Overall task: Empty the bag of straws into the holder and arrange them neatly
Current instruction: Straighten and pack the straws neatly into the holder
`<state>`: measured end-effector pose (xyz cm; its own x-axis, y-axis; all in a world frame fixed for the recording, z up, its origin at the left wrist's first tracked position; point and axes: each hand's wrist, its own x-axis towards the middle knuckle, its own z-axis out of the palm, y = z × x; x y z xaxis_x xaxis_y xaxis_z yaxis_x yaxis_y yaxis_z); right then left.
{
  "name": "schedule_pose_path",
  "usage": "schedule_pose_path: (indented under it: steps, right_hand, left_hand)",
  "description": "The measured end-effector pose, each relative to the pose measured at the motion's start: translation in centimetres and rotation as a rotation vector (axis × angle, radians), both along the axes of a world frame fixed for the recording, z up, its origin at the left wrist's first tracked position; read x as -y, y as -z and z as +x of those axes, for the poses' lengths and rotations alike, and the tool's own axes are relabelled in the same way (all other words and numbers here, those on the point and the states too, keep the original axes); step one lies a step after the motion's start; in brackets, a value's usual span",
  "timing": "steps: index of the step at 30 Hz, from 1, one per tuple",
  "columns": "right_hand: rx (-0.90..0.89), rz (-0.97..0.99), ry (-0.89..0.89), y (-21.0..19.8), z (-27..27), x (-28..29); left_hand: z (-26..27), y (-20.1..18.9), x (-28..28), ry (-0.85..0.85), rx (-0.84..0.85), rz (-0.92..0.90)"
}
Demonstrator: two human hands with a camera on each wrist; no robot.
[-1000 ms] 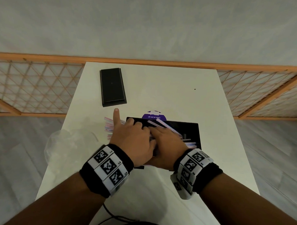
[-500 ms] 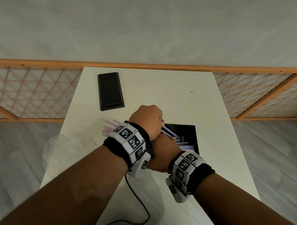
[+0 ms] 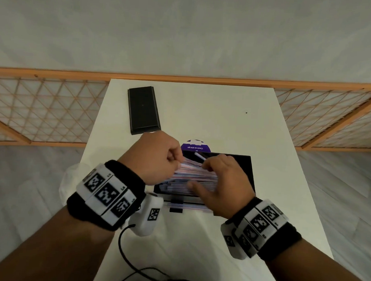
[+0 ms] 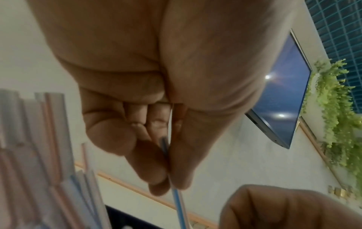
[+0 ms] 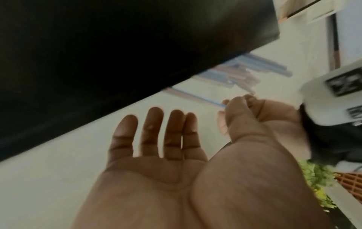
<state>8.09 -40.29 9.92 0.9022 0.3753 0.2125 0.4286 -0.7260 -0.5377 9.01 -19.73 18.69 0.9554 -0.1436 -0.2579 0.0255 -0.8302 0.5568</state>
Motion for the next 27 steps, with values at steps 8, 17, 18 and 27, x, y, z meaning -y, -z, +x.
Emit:
schedule_pose_path:
  steps: [8, 17, 18, 27]
  right_hand:
    - [-0.410, -0.465, -0.180, 1.0, -0.7, -0.9]
    - [-0.419, -0.343, -0.214, 1.4, 0.1, -0.5]
    - [-0.421, -0.307, -0.215, 1.5, 0.2, -0.4]
    - [-0.362, -0.032, -0.043, 1.2, 0.0, 0.9]
  left_hand:
    - [0.0, 1.1, 2.2, -0.041, 0.146, 0.092]
    - [3.5, 4.3, 6.7, -0.012, -0.077, 0.227]
    - [3.8, 4.4, 6.8, -0.045, -0.068, 0.204]
    - [3.5, 2.1, 5.5, -0.143, 0.026, 0.020]
